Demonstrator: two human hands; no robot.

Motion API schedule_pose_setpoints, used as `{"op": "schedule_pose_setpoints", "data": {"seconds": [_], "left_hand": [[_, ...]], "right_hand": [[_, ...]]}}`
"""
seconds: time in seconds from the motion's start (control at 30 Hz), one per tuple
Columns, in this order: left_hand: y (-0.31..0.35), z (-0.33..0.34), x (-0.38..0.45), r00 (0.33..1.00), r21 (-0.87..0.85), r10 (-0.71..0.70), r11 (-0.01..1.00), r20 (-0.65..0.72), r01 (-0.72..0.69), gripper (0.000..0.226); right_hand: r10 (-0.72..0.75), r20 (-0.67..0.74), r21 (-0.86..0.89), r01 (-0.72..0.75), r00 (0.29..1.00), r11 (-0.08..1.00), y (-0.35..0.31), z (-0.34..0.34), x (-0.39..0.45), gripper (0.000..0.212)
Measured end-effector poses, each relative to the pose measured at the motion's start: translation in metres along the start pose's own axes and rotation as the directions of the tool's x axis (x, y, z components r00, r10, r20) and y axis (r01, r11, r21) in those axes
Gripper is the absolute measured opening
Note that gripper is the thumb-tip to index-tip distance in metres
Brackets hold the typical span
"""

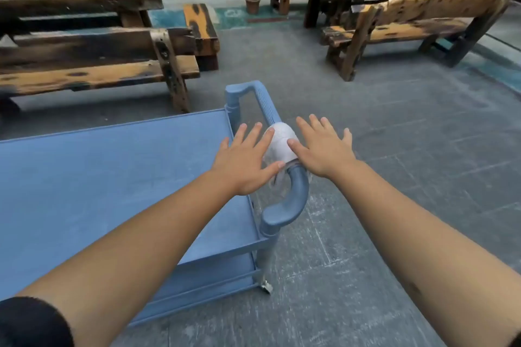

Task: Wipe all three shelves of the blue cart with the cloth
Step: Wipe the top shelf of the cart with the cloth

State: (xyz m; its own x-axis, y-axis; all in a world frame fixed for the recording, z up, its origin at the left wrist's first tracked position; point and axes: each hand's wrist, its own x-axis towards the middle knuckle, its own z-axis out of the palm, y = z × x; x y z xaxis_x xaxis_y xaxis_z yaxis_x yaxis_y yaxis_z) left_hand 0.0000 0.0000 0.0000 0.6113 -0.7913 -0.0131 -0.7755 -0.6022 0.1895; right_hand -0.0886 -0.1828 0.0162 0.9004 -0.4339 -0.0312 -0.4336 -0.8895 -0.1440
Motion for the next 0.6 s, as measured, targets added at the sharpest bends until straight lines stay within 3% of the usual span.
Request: {"op": "schedule_pose_setpoints", "data": {"seconds": [0.2, 0.33, 0.47, 0.6], "left_hand": [[-0.002, 0.035, 0.034, 0.993, -0.223, -0.061, 0.971, 0.106, 0.083, 0.073], [-0.006, 0.053, 0.046, 0.998, -0.39, 0.024, 0.921, 0.051, -0.003, 0.071], [-0.004, 0.06, 0.055, 0.996, -0.697, -0.092, 0.716, -0.023, 0.05, 0.052], [0.002, 0.06, 0.069, 0.973, -0.813, -0.219, 0.55, 0.077, 0.188, 0.034]], "right_hand": [[0.01, 0.095, 0.095, -0.019, 0.995, 0.995, 0.006, 0.02, 0.036, 0.055], [-0.105, 0.162, 0.36, 0.04, 0.981, 0.932, 0.005, 0.032, 0.045, 0.055], [-0.112, 0.169, 0.54, 0.003, 0.979, 0.842, 0.004, 0.036, 0.049, 0.055], [-0.063, 0.248, 0.584, -0.098, 0.967, 0.806, 0.005, 0.036, 0.058, 0.053]]}}
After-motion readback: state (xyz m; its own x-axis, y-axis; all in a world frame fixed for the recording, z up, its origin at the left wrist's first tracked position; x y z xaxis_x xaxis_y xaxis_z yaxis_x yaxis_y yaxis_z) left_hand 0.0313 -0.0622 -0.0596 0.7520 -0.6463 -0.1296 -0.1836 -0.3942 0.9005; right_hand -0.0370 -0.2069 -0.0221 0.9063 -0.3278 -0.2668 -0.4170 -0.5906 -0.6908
